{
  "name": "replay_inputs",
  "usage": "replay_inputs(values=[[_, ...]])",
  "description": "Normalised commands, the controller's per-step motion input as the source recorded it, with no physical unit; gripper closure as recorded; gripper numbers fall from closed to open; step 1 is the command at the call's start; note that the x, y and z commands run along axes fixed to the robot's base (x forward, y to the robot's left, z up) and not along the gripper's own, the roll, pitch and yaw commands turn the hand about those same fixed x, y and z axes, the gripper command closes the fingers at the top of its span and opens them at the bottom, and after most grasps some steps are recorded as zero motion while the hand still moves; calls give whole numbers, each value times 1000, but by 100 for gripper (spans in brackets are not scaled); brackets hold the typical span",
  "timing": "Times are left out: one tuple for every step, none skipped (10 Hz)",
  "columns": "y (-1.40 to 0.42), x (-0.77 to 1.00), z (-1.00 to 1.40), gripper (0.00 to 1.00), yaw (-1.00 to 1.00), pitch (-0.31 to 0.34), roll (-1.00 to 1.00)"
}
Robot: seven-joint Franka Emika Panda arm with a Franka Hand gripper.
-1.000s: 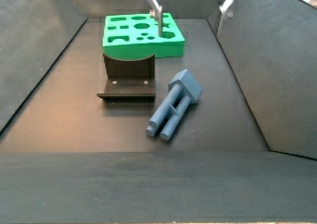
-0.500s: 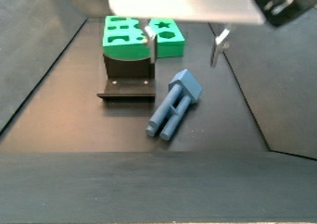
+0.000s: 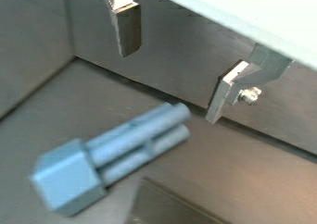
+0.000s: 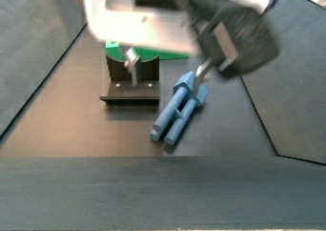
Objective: Pick up the 3 prong object. Move up. Place the 3 prong object on the fixture. Regrasp the 3 prong object. Move to above the board. Insert the 3 prong object.
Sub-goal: Pick up the 3 prong object.
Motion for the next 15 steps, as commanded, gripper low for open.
replay_inputs(values=[[0, 211, -229, 0, 0, 164, 40], [0, 234, -617, 0, 0, 26, 1], [-9, 131, -697, 0, 0, 0, 0], [0, 9, -534, 0, 0, 0, 0], [0, 0, -380, 0, 0, 0, 7], [0, 0, -263, 0, 0, 0, 0], [0, 0, -294, 0, 0, 0, 0], [0, 0, -397, 0, 0, 0, 13], [0, -29, -509, 0, 0, 0, 31], [0, -43, -434, 0, -66, 0, 9], [0, -71, -389, 0, -134, 19, 19], [57, -63, -309, 0, -151, 106, 29], [126, -46, -314, 0, -191, 140, 13], [63, 0, -420, 0, -209, 76, 0], [14, -14, -480, 0, -229, 3, 0]])
